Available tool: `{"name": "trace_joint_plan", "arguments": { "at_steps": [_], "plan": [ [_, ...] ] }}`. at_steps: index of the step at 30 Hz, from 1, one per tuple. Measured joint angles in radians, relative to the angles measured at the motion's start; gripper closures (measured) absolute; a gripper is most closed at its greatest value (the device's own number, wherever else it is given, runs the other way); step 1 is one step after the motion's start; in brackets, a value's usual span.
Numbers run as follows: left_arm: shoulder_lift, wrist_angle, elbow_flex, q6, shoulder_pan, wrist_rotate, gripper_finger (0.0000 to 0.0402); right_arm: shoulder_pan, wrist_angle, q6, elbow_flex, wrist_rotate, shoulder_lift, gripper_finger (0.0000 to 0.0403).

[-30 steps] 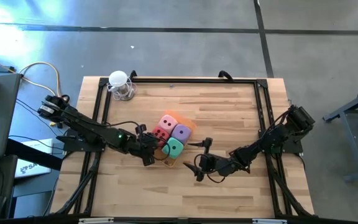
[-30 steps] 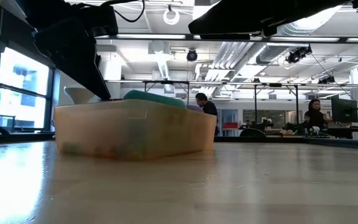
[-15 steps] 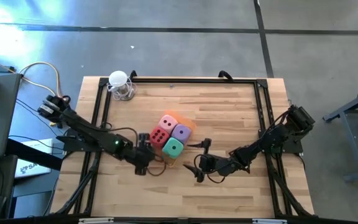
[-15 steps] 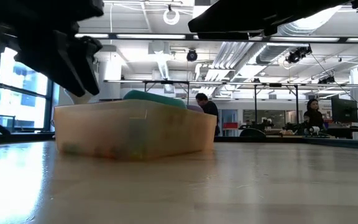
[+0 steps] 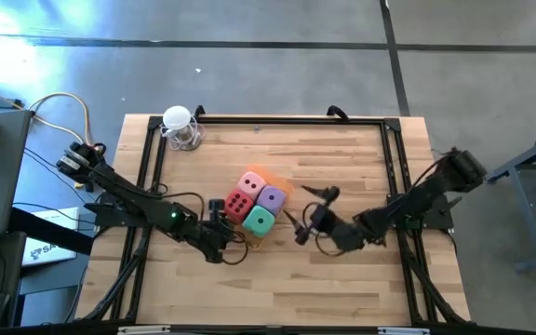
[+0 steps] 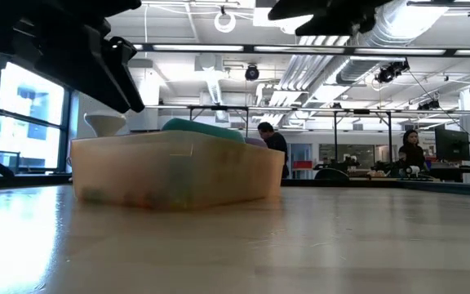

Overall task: Pick & Place Dice
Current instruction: Put the small light blue die into the orange bin

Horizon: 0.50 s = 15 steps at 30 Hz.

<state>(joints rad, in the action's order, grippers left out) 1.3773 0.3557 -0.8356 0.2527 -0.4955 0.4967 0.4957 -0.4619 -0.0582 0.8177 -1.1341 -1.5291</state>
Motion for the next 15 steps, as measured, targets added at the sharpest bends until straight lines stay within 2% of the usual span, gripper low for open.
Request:
{"name": "trace_joint_plan", "arguments": {
  "at_steps": [3, 7, 12, 15],
  "plan": [
    [0.000, -0.017, 0.000, 0.001, 0.003, -0.004, 0.0231, -0.057, 0.096, -0.095, -0.001, 0.201, 0.101, 0.0003],
    [0.000, -0.054, 0.000, 0.003, 0.002, -0.006, 0.0231, -0.201, 0.205, -0.191, -0.001, 0.485, 0.204, 0.0003],
    [0.000, -0.107, 0.000, -0.029, 0.005, -0.008, 0.0231, -0.446, 0.197, -0.211, 0.020, 0.589, 0.236, 0.0003],
    [0.000, -0.134, 0.000, -0.043, 0.012, -0.008, 0.0231, -0.596, 0.283, -0.251, 0.057, 0.741, 0.224, 0.0003]
  ]
}}
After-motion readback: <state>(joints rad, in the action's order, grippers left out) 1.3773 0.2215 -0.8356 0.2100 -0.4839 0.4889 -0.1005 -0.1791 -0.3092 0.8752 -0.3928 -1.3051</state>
